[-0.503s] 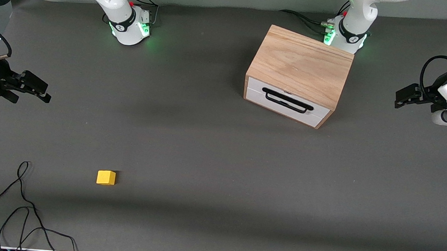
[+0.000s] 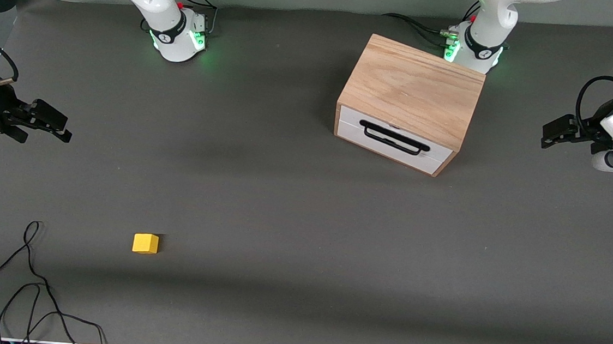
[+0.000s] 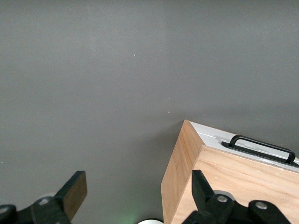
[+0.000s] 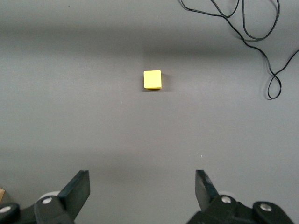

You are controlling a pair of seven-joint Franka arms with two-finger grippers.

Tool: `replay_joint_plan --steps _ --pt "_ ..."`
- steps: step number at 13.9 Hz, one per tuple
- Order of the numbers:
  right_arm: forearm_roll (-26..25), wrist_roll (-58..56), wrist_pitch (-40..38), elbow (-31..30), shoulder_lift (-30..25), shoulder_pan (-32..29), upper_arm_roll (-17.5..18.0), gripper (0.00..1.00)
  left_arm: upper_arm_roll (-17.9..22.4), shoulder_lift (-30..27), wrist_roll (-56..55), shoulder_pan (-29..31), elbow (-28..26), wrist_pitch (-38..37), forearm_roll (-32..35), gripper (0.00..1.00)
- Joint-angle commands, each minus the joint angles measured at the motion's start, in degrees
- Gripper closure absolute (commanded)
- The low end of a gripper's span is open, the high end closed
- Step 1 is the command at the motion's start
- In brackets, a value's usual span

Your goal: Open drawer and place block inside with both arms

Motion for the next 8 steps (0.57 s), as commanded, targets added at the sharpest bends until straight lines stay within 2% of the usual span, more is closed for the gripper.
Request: replay_joint_plan --steps 1,8 --pt "0.7 -0.8 0.0 0.2 0.2 0.1 -0.3 0.0 0.1 -0.1 1.1 0.1 0.8 -1.3 0.5 0.0" --pt "0.6 -1.2 -1.2 0.3 -0.1 -0.2 -0.3 0.0 0.1 0.2 1.0 0.2 0.8 -1.1 0.5 0.0"
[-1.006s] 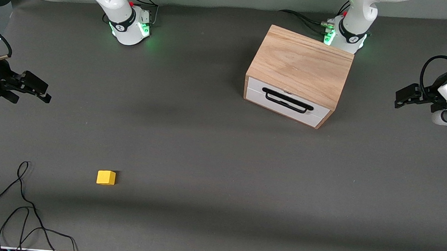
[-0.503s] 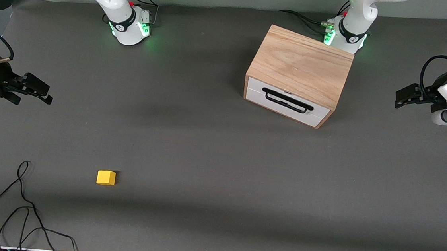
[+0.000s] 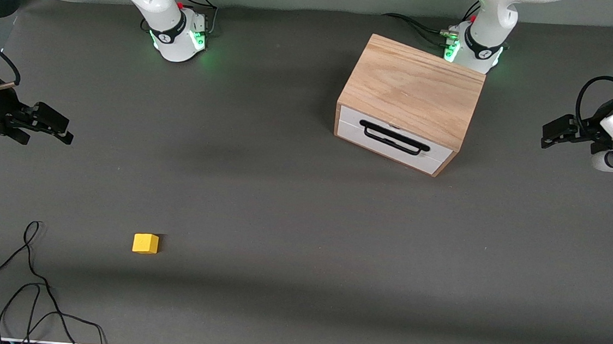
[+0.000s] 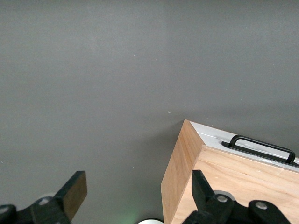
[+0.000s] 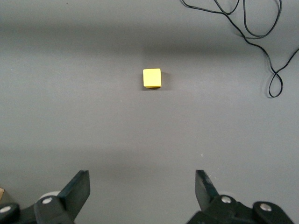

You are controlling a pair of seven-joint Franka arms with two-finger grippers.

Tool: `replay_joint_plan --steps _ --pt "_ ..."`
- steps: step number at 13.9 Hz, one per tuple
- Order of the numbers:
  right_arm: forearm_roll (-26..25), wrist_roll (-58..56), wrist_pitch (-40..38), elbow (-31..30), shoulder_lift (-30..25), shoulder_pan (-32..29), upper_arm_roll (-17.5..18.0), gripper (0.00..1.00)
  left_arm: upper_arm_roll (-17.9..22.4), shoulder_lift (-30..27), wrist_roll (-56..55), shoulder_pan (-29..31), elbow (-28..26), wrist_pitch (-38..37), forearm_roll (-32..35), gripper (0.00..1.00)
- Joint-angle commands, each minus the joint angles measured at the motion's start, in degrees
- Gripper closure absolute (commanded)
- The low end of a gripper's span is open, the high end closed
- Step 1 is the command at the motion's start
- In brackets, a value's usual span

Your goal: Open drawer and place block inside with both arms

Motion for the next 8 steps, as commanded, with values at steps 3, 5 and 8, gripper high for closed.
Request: replay_joint_plan --steps 3,5,8 --pt "1.2 -1.1 -0.5 0.7 0.1 -0.1 -1.2 0.0 0.1 0.2 0.8 0.1 0.7 -1.2 0.5 0.0" --pt "1.3 -1.0 0.1 0.7 0.2 -0.1 -1.2 0.0 0.1 0.2 -0.3 0.0 0.6 -1.2 0.5 0.0" --pt "1.4 -1.0 1.0 0.6 0.0 0.4 -1.2 0.0 -1.3 0.2 -10.9 -1.3 0.8 -1.2 0.0 0.0"
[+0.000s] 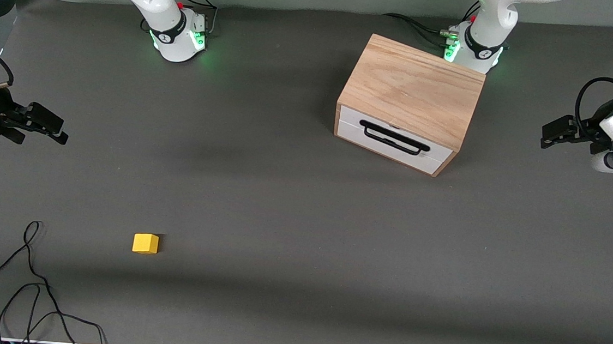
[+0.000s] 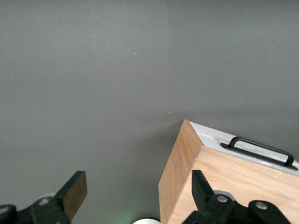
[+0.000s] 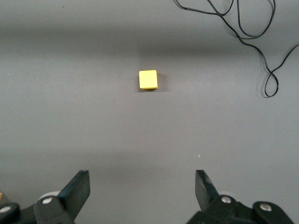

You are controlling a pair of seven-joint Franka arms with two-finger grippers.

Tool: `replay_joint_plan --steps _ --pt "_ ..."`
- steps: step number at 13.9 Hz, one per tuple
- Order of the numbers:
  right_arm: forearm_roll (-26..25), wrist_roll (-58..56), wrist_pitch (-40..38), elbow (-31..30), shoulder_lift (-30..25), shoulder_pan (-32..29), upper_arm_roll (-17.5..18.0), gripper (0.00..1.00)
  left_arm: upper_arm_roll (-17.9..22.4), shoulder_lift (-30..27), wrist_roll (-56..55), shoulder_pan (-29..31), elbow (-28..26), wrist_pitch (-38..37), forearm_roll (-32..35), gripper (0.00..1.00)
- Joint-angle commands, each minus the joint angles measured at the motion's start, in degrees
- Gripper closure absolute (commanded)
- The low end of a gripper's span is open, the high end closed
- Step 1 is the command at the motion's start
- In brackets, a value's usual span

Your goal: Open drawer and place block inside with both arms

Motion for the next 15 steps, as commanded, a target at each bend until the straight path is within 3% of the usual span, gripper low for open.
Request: replay_joint_plan --steps 1,6,10,15 --pt "1.4 -1.1 0.4 0.5 0.0 0.4 -0.3 0.0 -2.2 0.0 -11.1 -1.5 0.9 -1.0 -0.1 0.0" --pt "1.4 -1.1 0.4 0.4 0.2 0.3 -0.4 0.0 -10.5 0.7 -35.7 -2.2 0.9 -0.4 -0.3 0.0" --pt "1.4 -1.1 0.3 0.3 0.2 0.1 -0.5 0.0 -19.2 6.4 -62.5 -2.3 4.9 -0.2 0.3 0.0" --pt "1.4 -1.1 0.4 0.5 0.4 0.0 -0.5 0.0 -21.1 13.5 -87.5 -8.9 9.3 0.0 1.4 0.0"
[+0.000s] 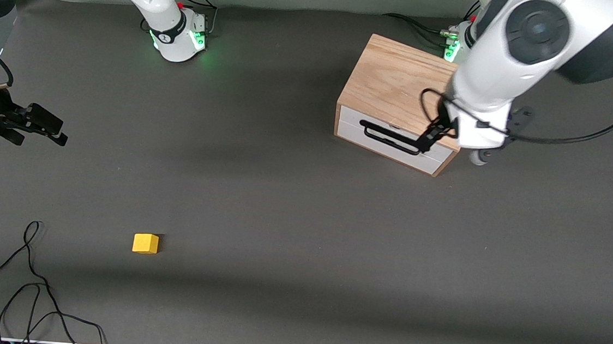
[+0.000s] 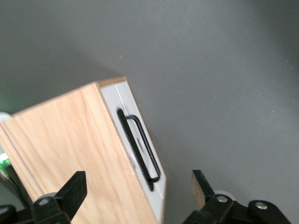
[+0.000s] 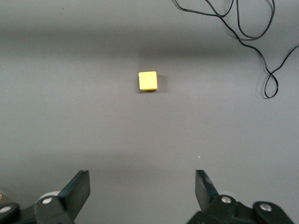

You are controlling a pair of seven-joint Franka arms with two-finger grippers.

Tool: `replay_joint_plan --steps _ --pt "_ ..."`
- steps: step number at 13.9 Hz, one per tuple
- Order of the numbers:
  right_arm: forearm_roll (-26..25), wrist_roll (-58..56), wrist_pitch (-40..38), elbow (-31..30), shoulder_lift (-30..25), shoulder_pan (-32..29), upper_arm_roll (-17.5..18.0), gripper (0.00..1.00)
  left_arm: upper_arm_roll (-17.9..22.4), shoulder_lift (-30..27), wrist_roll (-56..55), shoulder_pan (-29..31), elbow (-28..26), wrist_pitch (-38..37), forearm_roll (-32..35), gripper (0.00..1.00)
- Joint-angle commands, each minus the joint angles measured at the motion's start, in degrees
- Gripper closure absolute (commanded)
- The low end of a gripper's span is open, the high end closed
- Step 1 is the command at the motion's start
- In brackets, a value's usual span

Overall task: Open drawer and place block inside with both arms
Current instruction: 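Reach the left gripper down to the drawer's black bar handle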

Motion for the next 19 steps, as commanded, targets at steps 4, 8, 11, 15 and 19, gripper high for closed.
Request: replay_joint_plan --steps 4,8,11,15,19 --pt "0.9 -1.2 0.2 0.4 0.6 0.0 -0.4 0.0 0.2 7.2 -22.7 -9.9 3.0 -0.2 7.6 0.0" --pt "0.9 -1.1 0.7 0.6 1.5 0.5 -0.4 0.0 0.3 7.1 -22.0 -8.9 -1.7 5.3 7.2 0.0" --pt "0.8 -1.1 0.6 0.3 1.6 0.5 -0.3 0.0 0.5 7.3 -20.2 -7.0 -7.1 11.4 6.2 0.0" --pt "1.1 -1.1 0.5 0.4 1.7 0.7 -0.3 0.0 0.6 7.3 -20.2 -6.0 -15.9 19.2 6.1 0.0" --pt "0.9 -1.1 0.6 0.5 1.7 0.7 -0.3 0.0 0.7 8.5 -20.3 -6.0 -19.0 22.0 4.5 0.0"
